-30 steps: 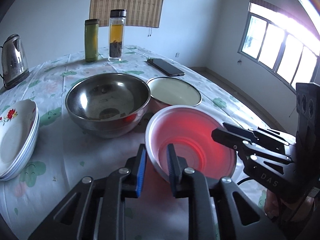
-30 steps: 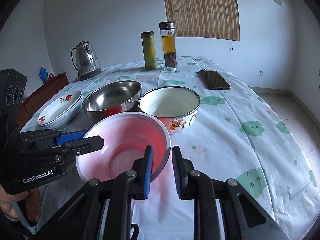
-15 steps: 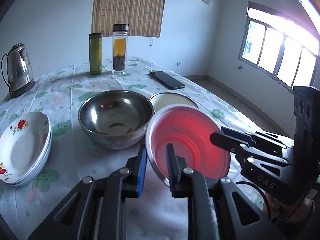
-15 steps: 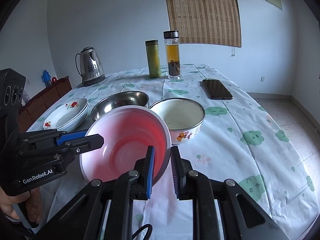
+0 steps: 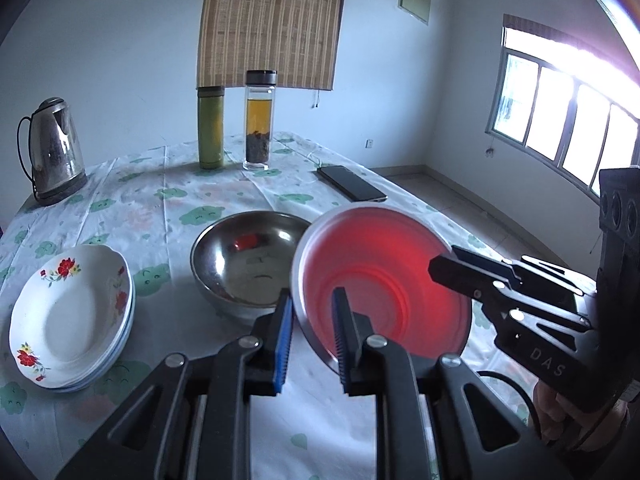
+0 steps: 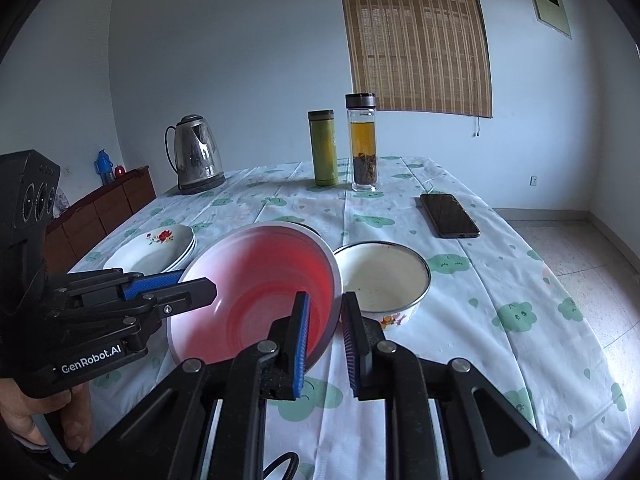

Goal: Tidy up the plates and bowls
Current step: 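Lift the pink bowl with both grippers and carry it over the steel bowl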

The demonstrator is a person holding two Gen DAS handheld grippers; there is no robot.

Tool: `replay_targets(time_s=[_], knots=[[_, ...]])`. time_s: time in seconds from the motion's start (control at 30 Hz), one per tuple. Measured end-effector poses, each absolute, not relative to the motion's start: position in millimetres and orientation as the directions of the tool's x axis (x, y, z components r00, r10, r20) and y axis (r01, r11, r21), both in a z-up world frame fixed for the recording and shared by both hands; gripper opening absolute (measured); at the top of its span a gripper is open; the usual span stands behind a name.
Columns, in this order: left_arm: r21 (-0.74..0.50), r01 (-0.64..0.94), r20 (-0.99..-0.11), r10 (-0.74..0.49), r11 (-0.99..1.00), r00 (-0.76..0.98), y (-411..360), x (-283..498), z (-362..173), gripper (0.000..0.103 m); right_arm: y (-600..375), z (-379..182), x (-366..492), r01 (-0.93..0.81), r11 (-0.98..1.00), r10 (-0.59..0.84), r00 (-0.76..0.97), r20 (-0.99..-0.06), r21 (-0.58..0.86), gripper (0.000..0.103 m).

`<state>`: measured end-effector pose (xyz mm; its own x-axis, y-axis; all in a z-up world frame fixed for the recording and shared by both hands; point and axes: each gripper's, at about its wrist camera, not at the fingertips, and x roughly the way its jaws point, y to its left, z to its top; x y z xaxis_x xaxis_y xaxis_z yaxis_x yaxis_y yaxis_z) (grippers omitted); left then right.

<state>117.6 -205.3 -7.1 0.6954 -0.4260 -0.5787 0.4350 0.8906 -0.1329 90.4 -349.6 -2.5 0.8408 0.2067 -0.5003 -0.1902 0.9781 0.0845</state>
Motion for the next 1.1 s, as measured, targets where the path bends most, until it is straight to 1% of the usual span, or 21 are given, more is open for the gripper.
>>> replay_targets(time_s=[0.2, 0.43, 0.8, 0.97, 1.1], knots=[[-0.112, 0.414, -0.566, -0.4, 0.903, 0.72, -201, 134, 5, 0.017, -341, 15, 105, -0.206, 0.977, 0.209, 0.859, -0.468, 0.059, 0.018], [-0.126, 0.386, -0.567, -0.386, 0.914, 0.727, -192, 161, 10, 0.017, -334, 26, 135, -0.221, 0.974, 0.222, 0.856, -0.467, 0.057, 0.018], [-0.153, 0.327, -0.608, -0.35, 0.933, 0.713, -174, 195, -9, 0.017, -318, 2, 187, -0.25, 0.964, 0.258, 0.796, -0.547, 0.091, 0.018], [-0.167, 0.316, -0.642, -0.346, 0.934, 0.684, -172, 206, -25, 0.017, -314, -15, 198, -0.247, 0.964, 0.256, 0.773, -0.58, 0.096, 0.018], [-0.165, 0.317, -0.65, -0.344, 0.934, 0.677, -172, 208, -30, 0.017, -314, -25, 203, -0.242, 0.965, 0.253, 0.764, -0.594, 0.1, 0.018]])
